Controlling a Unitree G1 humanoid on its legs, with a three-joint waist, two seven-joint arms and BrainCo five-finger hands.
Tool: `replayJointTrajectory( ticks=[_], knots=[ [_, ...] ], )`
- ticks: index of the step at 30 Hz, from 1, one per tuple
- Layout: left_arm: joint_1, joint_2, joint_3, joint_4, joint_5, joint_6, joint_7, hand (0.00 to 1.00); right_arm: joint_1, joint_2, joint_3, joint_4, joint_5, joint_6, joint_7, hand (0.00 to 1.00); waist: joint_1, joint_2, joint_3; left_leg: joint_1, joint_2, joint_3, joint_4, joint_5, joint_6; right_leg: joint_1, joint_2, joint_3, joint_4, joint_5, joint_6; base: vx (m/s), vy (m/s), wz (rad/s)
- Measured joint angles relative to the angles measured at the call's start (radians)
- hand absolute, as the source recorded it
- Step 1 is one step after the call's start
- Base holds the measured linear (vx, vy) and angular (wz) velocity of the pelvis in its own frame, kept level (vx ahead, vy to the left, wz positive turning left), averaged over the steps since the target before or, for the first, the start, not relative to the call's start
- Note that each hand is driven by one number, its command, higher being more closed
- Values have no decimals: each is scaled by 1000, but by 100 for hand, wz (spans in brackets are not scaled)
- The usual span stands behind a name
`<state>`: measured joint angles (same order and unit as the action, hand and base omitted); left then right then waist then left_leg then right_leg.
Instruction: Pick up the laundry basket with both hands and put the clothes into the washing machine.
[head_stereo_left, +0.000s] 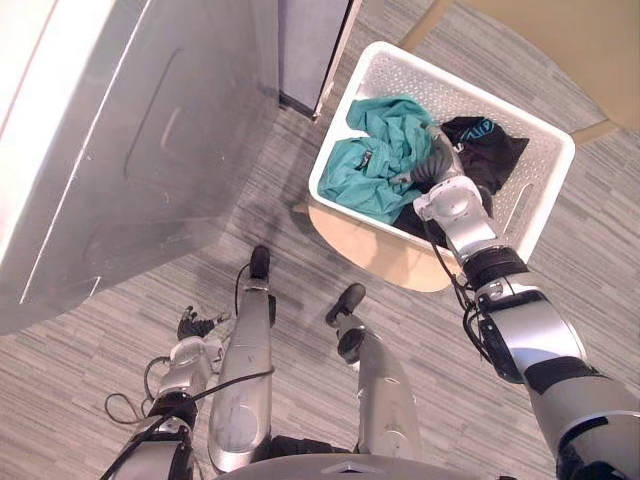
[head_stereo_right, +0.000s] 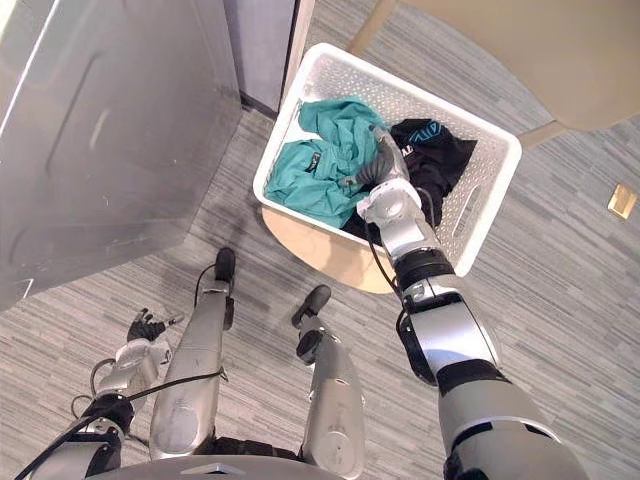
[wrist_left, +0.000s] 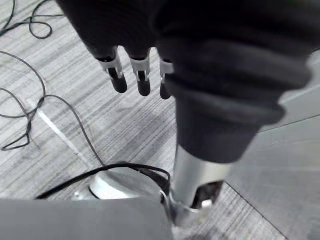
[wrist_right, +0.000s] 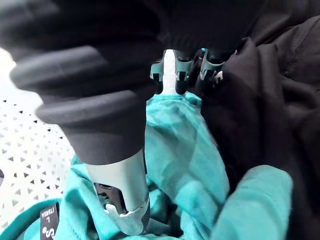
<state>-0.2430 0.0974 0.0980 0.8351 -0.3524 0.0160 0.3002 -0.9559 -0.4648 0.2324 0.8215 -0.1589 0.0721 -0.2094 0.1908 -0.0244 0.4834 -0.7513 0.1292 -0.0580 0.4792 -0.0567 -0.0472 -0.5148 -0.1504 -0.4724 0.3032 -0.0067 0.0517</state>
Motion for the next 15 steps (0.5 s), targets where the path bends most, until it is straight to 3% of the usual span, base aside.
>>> replayJointTrajectory(
  ticks=[15],
  knots=[
    [-2,-86,51,-151,-39,-12,28,0,-13,63,-11,-97,5,3,-36,0,3,-3,-1,-110,-2,-44,27,7,-6,-80,-6,-44,31,-9,-9,32,2,4]
  ],
)
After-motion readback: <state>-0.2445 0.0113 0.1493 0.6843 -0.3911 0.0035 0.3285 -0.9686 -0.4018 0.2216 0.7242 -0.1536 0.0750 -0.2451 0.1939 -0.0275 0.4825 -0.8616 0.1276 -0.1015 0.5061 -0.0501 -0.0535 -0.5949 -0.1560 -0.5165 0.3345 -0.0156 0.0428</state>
